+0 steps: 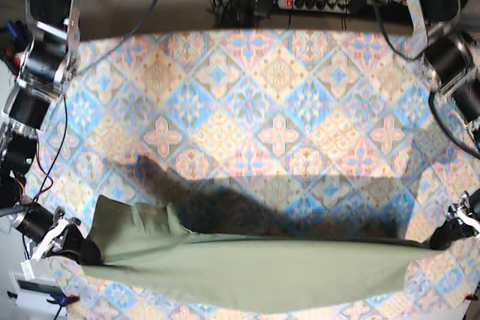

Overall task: Layout the t-shirt on the table in an organized manner, then fold the t-shirt properly
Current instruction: 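Lay the t-shirt down flat while holding its edge with both grippers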

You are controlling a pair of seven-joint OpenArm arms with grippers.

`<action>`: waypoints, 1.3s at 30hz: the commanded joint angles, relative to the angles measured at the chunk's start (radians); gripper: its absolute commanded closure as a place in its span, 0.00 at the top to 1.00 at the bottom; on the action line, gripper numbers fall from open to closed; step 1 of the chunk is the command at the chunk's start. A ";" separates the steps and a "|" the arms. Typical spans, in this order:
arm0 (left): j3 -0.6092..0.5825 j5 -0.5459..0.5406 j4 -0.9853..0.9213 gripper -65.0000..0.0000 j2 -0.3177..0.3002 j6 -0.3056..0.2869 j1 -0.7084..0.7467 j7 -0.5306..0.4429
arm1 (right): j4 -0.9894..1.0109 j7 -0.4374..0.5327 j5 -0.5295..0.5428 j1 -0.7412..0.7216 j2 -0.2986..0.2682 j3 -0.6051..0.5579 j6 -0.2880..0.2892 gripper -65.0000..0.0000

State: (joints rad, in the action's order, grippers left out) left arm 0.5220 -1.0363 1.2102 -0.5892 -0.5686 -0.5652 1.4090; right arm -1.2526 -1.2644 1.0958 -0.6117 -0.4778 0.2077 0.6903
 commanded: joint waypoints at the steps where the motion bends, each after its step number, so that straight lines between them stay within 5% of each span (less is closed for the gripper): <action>1: 0.000 -0.029 0.036 0.00 -0.015 -0.004 0.030 -0.018 | -0.052 0.053 0.037 -0.012 -0.026 0.022 0.008 0.01; 19: 0.040 -0.043 0.205 0.00 -0.018 -0.006 0.571 -0.013 | -0.390 0.004 0.039 0.632 -0.025 0.134 0.008 0.01; 29: 0.042 -0.077 0.491 0.00 -0.051 -0.006 0.865 -0.013 | -0.494 -0.132 0.039 0.902 -0.019 0.299 0.008 0.01; 39: 0.042 -0.071 0.514 0.00 -0.157 -0.008 0.980 -0.021 | -0.562 -0.132 0.039 1.082 -0.020 0.301 0.008 0.01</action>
State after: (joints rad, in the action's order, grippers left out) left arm 0.5514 -1.1004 1.7130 -0.7158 -0.5755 0.4171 1.4017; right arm -1.7954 -1.4101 1.1213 0.4728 -0.4744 0.4976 0.6952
